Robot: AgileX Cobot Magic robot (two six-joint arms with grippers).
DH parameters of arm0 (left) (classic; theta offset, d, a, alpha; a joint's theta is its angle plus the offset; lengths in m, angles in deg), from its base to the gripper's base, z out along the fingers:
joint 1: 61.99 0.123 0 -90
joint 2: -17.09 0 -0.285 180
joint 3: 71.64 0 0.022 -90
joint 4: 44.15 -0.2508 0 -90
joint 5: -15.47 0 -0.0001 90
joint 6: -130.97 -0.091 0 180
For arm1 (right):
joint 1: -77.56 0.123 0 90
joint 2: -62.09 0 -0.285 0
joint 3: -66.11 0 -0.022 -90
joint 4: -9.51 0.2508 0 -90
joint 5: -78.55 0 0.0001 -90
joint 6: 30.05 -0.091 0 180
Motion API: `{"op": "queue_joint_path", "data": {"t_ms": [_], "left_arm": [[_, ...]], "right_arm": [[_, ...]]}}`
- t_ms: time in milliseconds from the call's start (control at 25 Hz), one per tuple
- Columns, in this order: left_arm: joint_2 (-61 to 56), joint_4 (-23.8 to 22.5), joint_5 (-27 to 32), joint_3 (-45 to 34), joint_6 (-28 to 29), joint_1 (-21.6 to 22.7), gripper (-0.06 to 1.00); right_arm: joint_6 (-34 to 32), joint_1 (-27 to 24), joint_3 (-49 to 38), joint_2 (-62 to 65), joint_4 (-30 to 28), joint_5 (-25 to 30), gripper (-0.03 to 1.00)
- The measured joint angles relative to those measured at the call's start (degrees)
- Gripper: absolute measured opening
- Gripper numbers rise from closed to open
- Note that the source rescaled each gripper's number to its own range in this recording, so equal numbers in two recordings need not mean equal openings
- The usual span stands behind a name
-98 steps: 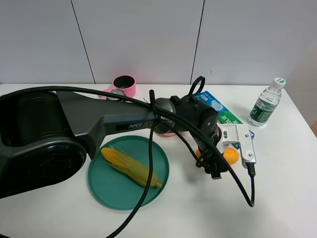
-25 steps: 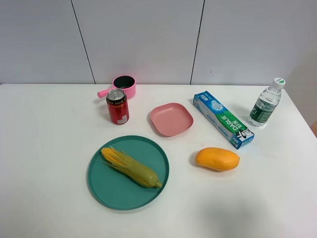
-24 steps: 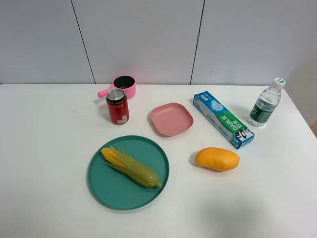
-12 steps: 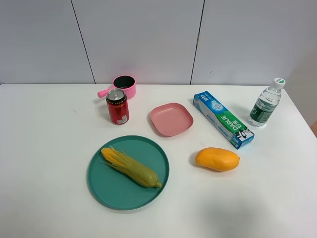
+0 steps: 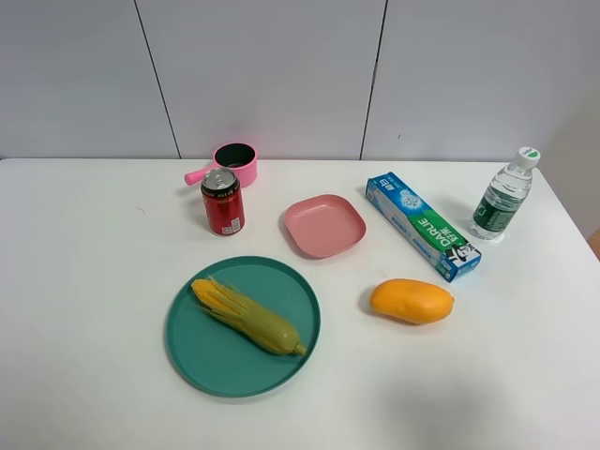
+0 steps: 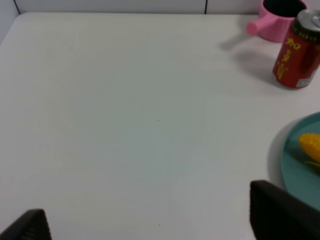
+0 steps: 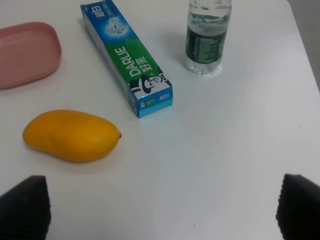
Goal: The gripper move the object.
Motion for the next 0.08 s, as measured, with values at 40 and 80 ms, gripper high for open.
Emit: {"op": "queue_joint_path", "data": {"t_ms": [40,80], "left_arm": [[0.0,0.0,0.0,0.0,0.0,0.0,0.64],[0.0,0.0,0.0,0.0,0.0,0.0,0.64]], "right_arm": [[0.0,0.0,0.0,0.0,0.0,0.0,1.00],[0.0,0.0,0.0,0.0,0.0,0.0,1.00]]}}
